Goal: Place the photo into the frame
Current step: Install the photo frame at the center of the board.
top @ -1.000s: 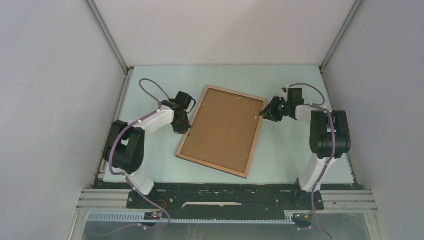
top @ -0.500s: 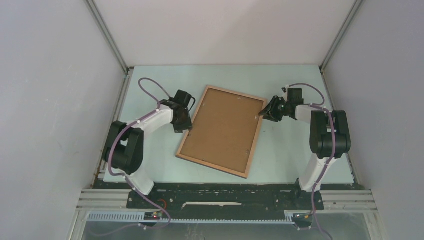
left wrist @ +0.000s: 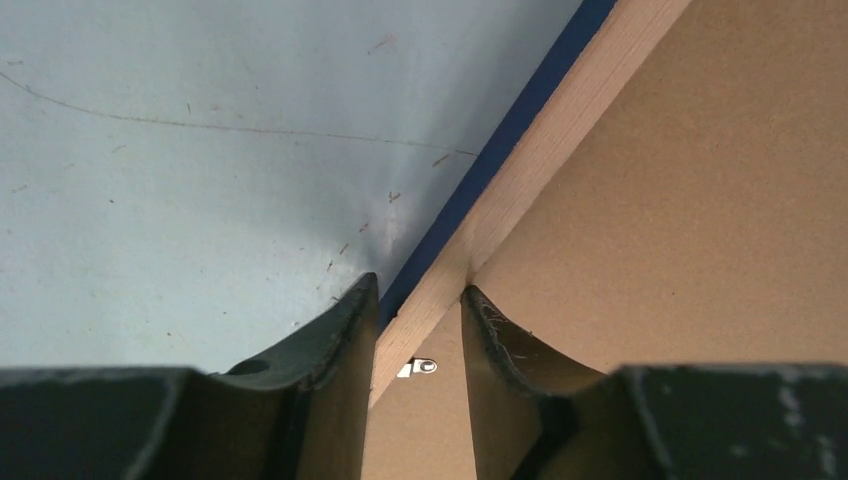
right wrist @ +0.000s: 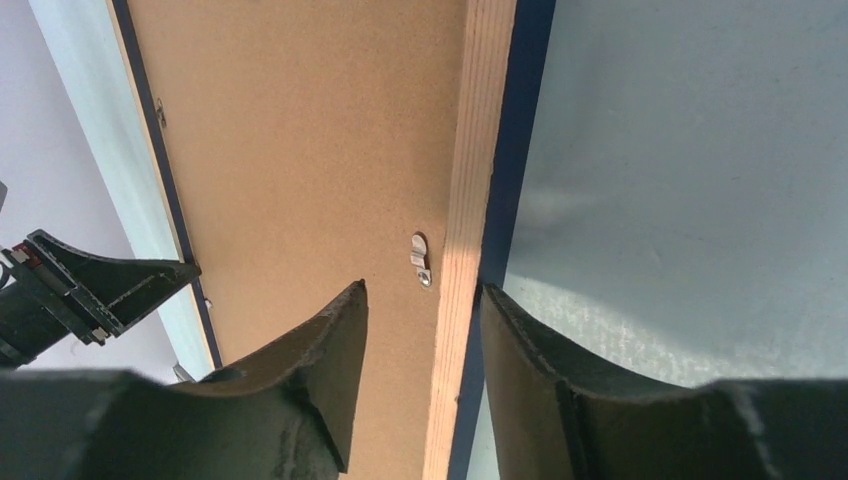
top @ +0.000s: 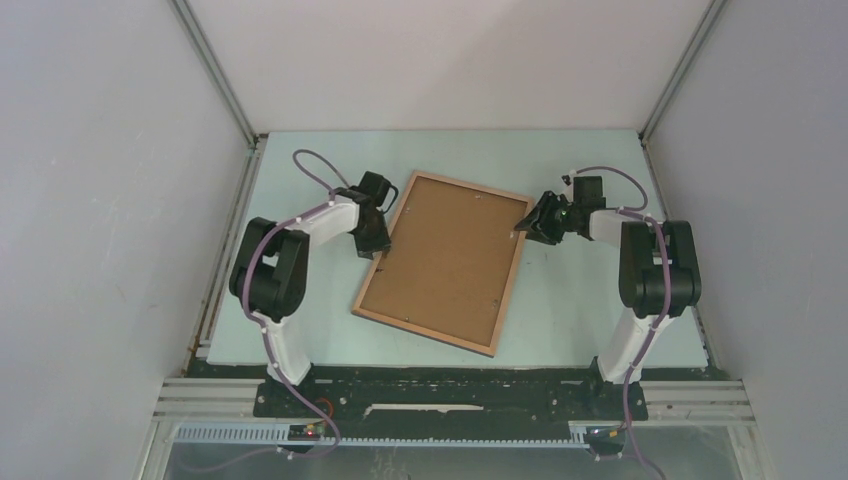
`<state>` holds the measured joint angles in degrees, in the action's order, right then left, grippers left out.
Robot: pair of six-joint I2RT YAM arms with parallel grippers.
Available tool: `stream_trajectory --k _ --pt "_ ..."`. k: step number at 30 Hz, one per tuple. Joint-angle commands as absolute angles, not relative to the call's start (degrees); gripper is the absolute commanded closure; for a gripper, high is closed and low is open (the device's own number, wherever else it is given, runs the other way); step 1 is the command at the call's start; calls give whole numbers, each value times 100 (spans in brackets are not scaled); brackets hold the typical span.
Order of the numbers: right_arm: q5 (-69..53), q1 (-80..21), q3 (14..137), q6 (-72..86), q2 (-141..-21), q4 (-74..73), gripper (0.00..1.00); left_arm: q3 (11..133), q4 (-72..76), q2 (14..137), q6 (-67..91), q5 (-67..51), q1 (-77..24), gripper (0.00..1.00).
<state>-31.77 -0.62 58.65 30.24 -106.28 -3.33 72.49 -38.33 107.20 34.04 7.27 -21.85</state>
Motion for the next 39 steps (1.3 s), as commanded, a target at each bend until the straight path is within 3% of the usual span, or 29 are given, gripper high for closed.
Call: stream_trajectory --k 1,6,10,22,39 --pt "-3039 -188 5862 2922 -10271 -267 44 7255 -3760 10778 3509 607 -1918 72" --pt "-2394 -346 5855 2826 -10018 -593 34 6890 -3514 10644 3639 438 -1742 87" --pt "-1674 -423 5862 2684 -9748 -1156 33 6601 -3336 10511 3860 396 -1623 100" --pt "-1060 -918 6518 2272 -10181 -2328 38 5698 -2289 10076 4495 -979 -1399 100" --pt "-1770 -1038 6959 2013 -10734 -2430 53 4847 -1849 9206 4849 -1840 -2209 97"
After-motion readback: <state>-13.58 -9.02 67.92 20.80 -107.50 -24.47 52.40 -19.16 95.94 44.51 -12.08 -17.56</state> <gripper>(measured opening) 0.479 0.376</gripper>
